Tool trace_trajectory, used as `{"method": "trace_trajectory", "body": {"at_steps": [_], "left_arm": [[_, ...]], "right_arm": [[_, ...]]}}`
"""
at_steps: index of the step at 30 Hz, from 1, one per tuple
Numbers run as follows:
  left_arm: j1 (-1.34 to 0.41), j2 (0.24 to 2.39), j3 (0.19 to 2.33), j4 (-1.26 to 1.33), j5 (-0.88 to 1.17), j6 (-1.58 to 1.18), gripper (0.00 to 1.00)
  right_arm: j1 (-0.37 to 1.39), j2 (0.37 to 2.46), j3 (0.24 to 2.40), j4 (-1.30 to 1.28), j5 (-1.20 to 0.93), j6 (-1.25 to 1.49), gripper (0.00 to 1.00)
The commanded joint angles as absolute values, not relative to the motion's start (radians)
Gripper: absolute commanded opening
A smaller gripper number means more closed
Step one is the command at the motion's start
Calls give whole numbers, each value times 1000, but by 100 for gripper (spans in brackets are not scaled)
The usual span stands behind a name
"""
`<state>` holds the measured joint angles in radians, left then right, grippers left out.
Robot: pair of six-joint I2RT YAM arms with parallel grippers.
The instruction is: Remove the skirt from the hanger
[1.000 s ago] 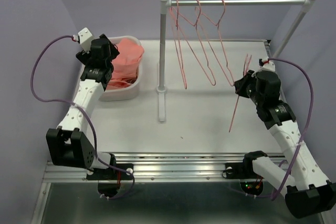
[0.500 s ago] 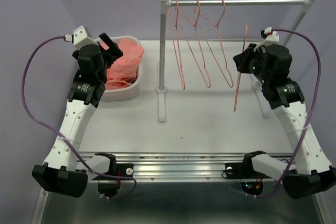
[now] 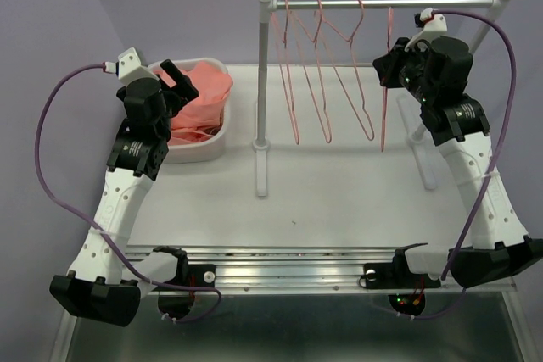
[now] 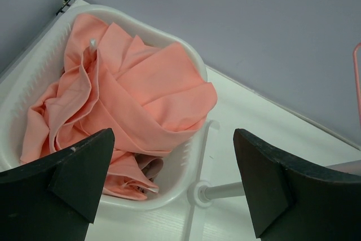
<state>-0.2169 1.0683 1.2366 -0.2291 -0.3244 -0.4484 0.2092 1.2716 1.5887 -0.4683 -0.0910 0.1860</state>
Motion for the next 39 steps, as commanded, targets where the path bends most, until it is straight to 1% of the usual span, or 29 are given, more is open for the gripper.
{"method": "trace_trajectory", "body": {"at_steps": [1,5,10,15,20,22,29,31,34,35,36,37,39], "left_arm": [[-227,1069,1235,-196,-322,-428,99],[-233,1063,1227,-189,-327,-423,99],[-235,1061,1209,-178,-330,-420,99],[-236,1060,1207,-179,-333,-419,99],[-239,1049,1193,-172,-327,-430,99],[-242,1048,1193,-175,-328,-426,99],[-245,1028,1175,-170,-337,-434,99],[-245,1028,1175,-173,-337,-434,99],[-247,1025,1173,-176,-336,-434,99],[-247,1023,1173,-178,-336,-436,99],[-247,1022,1172,-179,-331,-436,99],[-247,1017,1172,-184,-331,-437,99],[-249,1011,1172,-192,-331,-443,99]], "right_arm": [[204,1290,1680,-422,-89,155,1],[204,1330,1707,-400,-49,158,1],[204,1347,1718,-376,-49,173,1],[204,1367,1713,-365,26,215,1],[204,1316,1585,-227,106,293,2],[204,1309,1565,-193,147,304,3],[204,1325,1546,-181,179,301,3],[204,1327,1540,-181,178,301,6],[204,1316,1516,-183,160,302,17],[204,1310,1511,-187,153,304,29],[204,1305,1506,-190,147,302,37],[204,1290,1500,-199,143,304,44],[204,1273,1493,-209,149,314,54]]}}
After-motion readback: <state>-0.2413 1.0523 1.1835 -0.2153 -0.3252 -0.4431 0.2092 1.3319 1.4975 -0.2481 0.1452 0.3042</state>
